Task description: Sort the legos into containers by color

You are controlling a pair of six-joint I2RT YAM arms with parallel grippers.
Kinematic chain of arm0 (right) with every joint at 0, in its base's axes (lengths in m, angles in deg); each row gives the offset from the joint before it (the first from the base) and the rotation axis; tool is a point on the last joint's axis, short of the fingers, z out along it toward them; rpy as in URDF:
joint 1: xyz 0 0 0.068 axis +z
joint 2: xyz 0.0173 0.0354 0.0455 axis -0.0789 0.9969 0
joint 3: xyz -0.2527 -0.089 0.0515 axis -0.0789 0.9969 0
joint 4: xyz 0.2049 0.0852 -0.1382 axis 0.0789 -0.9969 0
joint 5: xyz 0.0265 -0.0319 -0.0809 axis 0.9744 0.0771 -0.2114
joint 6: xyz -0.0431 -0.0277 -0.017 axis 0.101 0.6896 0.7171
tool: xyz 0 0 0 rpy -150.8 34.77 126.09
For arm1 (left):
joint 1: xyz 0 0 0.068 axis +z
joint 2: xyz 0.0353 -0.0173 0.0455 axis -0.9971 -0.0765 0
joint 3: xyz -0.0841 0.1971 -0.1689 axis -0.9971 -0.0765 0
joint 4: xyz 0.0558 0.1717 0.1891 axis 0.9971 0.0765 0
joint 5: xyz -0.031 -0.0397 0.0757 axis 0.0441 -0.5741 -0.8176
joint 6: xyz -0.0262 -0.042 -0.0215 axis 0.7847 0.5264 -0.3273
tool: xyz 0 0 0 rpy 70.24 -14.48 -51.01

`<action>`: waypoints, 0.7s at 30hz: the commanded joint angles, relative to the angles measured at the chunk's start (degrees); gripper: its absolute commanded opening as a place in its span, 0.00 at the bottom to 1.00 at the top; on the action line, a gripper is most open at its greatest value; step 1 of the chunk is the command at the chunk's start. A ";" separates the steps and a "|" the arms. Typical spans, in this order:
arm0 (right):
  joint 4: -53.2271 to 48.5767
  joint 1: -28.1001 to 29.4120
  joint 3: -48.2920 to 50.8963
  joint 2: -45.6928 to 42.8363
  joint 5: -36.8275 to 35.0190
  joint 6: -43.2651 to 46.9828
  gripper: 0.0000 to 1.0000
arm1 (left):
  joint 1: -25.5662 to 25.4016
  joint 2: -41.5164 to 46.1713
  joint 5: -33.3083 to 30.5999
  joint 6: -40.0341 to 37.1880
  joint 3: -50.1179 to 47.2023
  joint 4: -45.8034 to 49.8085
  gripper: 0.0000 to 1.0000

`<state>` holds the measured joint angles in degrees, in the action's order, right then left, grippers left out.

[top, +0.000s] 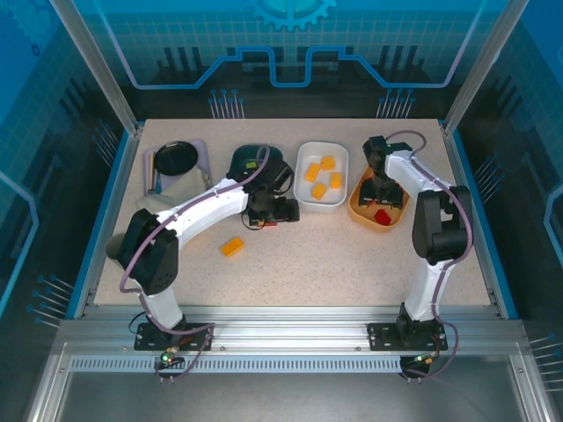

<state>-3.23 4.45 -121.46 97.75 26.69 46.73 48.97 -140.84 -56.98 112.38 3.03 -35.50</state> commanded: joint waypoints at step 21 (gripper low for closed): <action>21.36 23.99 14.97 -21.30 33.40 8.65 0.78 | 14.83 13.53 1.63 20.47 -27.34 -2.51 0.99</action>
<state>15.74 27.86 -106.88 76.29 55.45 54.45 62.70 -128.10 -58.49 130.47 -23.16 -33.93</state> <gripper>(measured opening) 0.783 0.988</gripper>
